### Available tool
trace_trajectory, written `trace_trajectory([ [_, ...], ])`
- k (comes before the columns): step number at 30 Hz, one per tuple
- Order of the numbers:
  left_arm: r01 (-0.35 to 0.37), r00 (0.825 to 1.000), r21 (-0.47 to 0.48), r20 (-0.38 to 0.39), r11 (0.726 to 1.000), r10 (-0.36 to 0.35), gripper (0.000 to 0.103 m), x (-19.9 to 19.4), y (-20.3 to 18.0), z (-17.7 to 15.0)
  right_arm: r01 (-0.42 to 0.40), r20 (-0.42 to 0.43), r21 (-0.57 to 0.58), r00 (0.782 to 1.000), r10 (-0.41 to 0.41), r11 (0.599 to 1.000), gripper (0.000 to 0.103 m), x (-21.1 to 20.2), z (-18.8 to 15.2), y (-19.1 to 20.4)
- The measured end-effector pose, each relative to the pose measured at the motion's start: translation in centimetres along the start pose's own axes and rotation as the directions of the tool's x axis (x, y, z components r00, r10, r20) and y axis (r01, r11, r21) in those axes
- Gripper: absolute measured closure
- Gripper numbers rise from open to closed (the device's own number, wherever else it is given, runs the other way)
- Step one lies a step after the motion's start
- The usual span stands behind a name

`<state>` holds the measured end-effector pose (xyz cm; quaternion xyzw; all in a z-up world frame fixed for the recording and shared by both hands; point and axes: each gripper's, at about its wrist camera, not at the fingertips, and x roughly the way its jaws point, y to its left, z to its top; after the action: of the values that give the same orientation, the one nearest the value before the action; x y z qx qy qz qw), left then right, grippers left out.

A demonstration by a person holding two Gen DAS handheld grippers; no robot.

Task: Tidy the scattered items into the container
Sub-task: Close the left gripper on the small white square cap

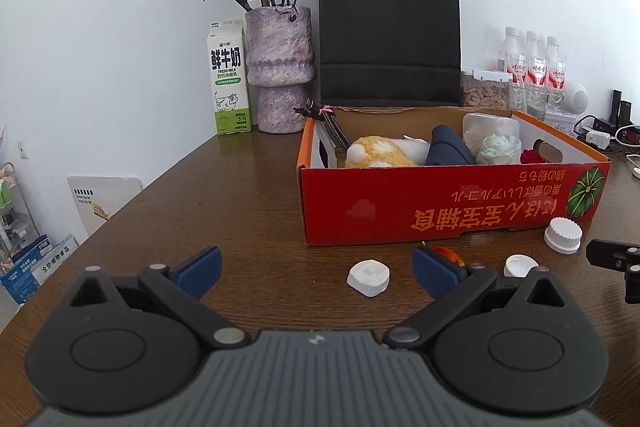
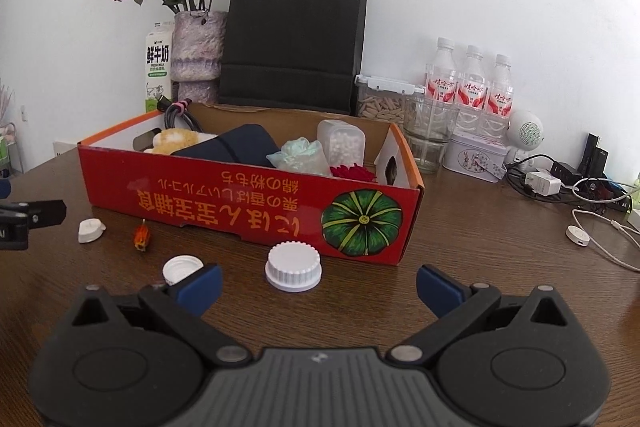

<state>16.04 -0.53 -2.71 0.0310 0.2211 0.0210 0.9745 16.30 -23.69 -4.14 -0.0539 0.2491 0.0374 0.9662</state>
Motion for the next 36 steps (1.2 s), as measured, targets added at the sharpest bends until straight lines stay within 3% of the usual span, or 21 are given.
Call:
trace_trajectory([
  [14,0.01,0.998,0.014,-0.066,1.0,-0.009,0.0,1.0,-0.1,0.0,-0.014,-0.177,0.092,0.984,0.03,0.996,0.0,2.9,-0.4,-1.4],
  [21,0.034,0.977,-0.002,-0.211,0.999,-0.034,0.002,3.9,-0.1,0.1,-0.005,-0.19,0.108,0.981,0.025,0.994,0.0,3.5,-0.3,-1.4],
  [24,0.056,0.973,-0.024,-0.225,0.998,-0.06,0.013,5.0,0.0,0.5,-0.005,-0.191,0.108,0.981,0.025,0.994,0.0,3.7,-0.1,-1.2],
  [27,0.091,0.974,-0.007,-0.208,0.996,-0.09,0.032,5.4,-0.6,0.8,-0.002,-0.191,0.112,0.981,0.024,0.994,0.0,4.0,0.1,-1.0],
  [29,0.13,0.972,0.003,-0.196,0.991,-0.127,0.059,5.4,-1.1,0.9,0.003,-0.192,0.115,0.981,0.019,0.993,0.0,4.3,0.2,-1.0],
  [31,0.152,0.971,0.028,-0.191,0.988,-0.144,0.074,5.1,-1.7,1.0,0.007,-0.193,0.119,0.981,0.017,0.993,0.0,4.5,0.4,-0.9],
  [36,0.158,0.97,0.025,-0.189,0.987,-0.151,0.074,5.1,-1.8,1.0,0.026,-0.195,0.129,0.981,0.0,0.991,0.0,5.5,0.9,-0.7],
])
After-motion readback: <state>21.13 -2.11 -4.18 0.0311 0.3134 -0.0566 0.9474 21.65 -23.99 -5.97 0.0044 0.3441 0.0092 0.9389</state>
